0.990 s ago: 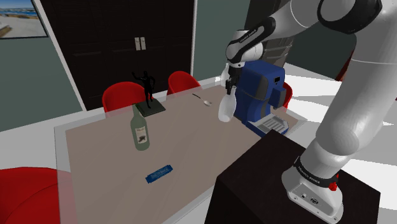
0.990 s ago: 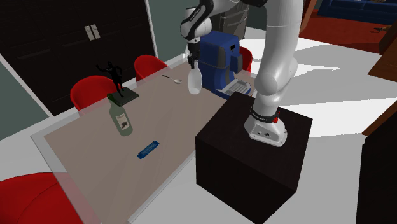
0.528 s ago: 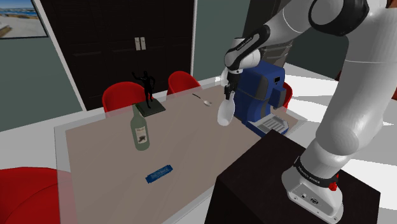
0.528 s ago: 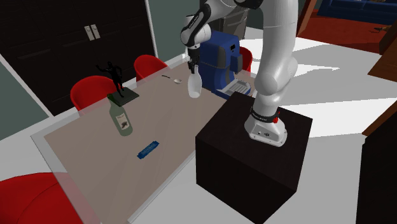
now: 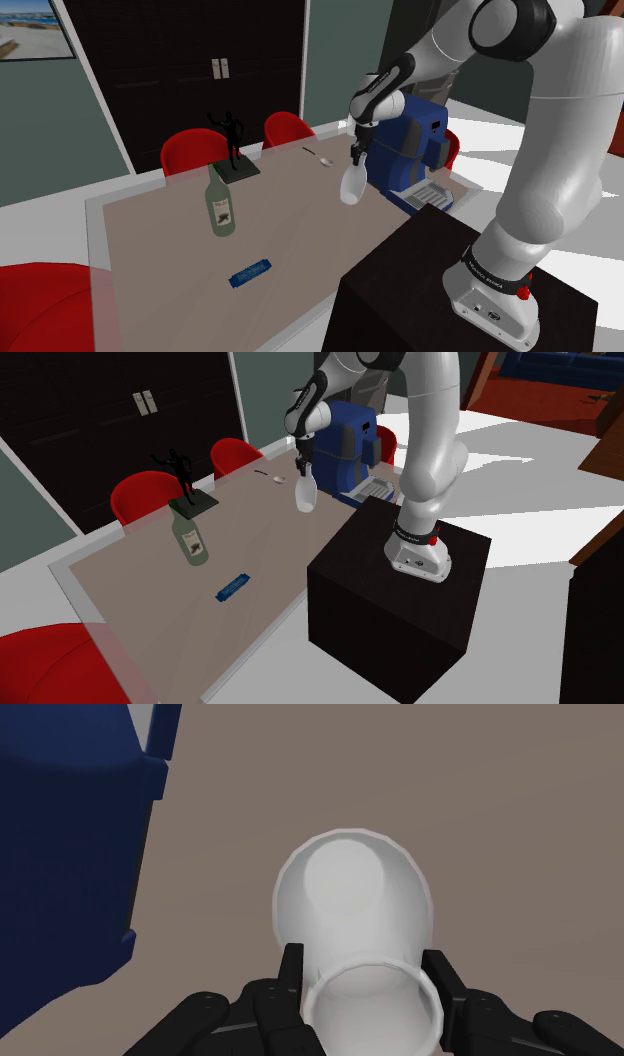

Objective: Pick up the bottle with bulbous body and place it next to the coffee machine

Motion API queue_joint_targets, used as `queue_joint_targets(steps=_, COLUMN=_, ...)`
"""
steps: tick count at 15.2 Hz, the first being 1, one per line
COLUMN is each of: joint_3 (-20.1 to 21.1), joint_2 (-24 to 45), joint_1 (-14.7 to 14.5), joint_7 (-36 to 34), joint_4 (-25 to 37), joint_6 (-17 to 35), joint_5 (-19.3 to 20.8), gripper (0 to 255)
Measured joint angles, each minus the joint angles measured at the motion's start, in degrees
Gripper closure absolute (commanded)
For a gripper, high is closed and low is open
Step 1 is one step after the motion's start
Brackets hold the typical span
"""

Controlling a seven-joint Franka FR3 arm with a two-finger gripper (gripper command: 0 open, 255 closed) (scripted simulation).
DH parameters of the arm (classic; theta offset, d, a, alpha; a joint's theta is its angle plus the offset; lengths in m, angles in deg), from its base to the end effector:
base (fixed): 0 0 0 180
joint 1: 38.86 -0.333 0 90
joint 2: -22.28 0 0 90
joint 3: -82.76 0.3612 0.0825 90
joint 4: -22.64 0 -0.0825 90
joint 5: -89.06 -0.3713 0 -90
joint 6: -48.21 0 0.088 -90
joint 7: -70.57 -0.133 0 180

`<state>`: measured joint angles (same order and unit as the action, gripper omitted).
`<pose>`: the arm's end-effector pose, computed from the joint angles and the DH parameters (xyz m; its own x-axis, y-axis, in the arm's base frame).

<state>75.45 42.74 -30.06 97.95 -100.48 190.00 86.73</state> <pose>0.5523 -0.1577 0.2587 0.9847 0.1707 -0.0337 0.1710 -0.9853 0.0053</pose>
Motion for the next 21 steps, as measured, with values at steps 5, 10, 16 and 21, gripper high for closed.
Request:
queue_joint_targets(steps=5, joint_3=0.35, joint_2=3.10, joint_1=0.27, joint_7=0.36, joint_4=-0.11, joint_6=3.22, joint_5=-0.59, gripper=255)
queue_joint_targets(steps=10, joint_3=0.61, joint_2=5.24, joint_1=0.50, joint_7=0.62, joint_4=0.28, joint_6=4.95, joint_5=-0.96, gripper=255)
queue_joint_targets(steps=16, joint_3=0.62, joint_2=5.33, joint_1=0.51, joint_7=0.64, joint_4=0.30, joint_6=5.05, joint_5=-0.98, gripper=0)
queue_joint_targets(steps=21, joint_3=0.62, joint_2=5.32, joint_1=0.51, joint_7=0.64, joint_4=0.30, joint_6=5.05, joint_5=-0.98, gripper=0)
